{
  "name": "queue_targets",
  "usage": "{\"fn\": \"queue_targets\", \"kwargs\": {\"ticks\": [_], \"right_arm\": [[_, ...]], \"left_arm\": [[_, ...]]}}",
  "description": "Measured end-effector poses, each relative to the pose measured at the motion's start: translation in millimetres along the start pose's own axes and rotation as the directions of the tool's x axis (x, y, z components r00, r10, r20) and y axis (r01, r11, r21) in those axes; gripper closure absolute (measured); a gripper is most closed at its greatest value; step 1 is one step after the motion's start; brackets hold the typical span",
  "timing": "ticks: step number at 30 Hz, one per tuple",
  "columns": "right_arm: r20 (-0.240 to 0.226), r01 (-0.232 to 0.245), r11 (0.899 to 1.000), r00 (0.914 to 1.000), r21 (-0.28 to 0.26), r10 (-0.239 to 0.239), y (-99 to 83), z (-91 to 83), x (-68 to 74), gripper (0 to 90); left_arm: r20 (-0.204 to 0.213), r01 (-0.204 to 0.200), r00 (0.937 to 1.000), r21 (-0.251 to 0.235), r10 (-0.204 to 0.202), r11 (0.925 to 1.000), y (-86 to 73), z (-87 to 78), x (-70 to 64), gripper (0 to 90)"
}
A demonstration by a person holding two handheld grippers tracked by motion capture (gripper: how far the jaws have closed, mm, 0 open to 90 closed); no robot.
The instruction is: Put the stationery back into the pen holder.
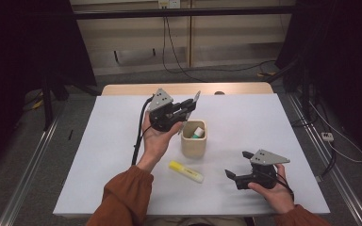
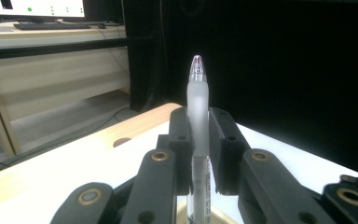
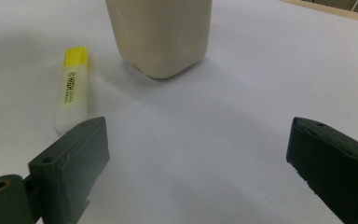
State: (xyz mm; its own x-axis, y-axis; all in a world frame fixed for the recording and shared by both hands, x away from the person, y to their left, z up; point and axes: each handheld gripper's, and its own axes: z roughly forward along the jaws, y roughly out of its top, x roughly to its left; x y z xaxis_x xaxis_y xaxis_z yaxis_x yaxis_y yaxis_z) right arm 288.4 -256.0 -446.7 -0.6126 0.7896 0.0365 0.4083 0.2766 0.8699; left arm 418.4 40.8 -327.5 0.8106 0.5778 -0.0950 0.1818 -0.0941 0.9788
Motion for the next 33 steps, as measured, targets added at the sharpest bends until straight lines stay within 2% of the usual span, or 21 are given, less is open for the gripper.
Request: {"fn": "queue_targets", "kwargs": {"ticks": [6,8,10,18,20,24,33], "right_arm": [[-0.002,0.0,1.0,1.0,-0.001,0.0,-0.2,-0.2,0.0,5.9],[-0.001,0.0,1.0,1.0,-0.001,0.0,-0.2,-0.2,-0.1,5.9],[-0.002,0.001,1.0,1.0,-0.001,-0.001,-0.1,-0.2,0.0,5.9],[-0.003,-0.002,1.0,1.0,-0.001,0.002,-0.5,-0.5,-0.6,5.9],[-0.004,-0.002,1.0,1.0,-0.003,0.002,-0.5,-0.8,-0.5,5.9],[-0.003,-0.003,1.0,1.0,-0.001,0.003,-0.5,-0.9,0.0,5.9],[-0.002,-0.002,1.0,1.0,0.0,0.002,-0.7,-0.6,-0.3,5.9]], "left_arm": [[0.002,0.018,0.9998,-0.021,-0.018,0.9996,1.9,7.9,0.9,80.5],[-0.006,0.011,0.9999,-0.02,-0.011,0.9997,2.5,11.4,1.4,80.5],[-0.03,0.024,0.9993,-0.028,-0.024,0.9993,1.9,15.6,2.3,80.5],[-0.023,0.035,0.9991,0.005,-0.035,0.9994,-7.5,31.9,7.6,80.5],[-0.028,0.048,0.9985,0.009,-0.048,0.9988,-9.3,33.1,9.2,80.5],[-0.036,0.039,0.9986,0.02,-0.038,0.999,-12.8,34.7,11.2,80.5],[-0.019,0.037,0.9992,0.038,-0.036,0.9986,-22.4,39.0,10.4,80.5]]}}
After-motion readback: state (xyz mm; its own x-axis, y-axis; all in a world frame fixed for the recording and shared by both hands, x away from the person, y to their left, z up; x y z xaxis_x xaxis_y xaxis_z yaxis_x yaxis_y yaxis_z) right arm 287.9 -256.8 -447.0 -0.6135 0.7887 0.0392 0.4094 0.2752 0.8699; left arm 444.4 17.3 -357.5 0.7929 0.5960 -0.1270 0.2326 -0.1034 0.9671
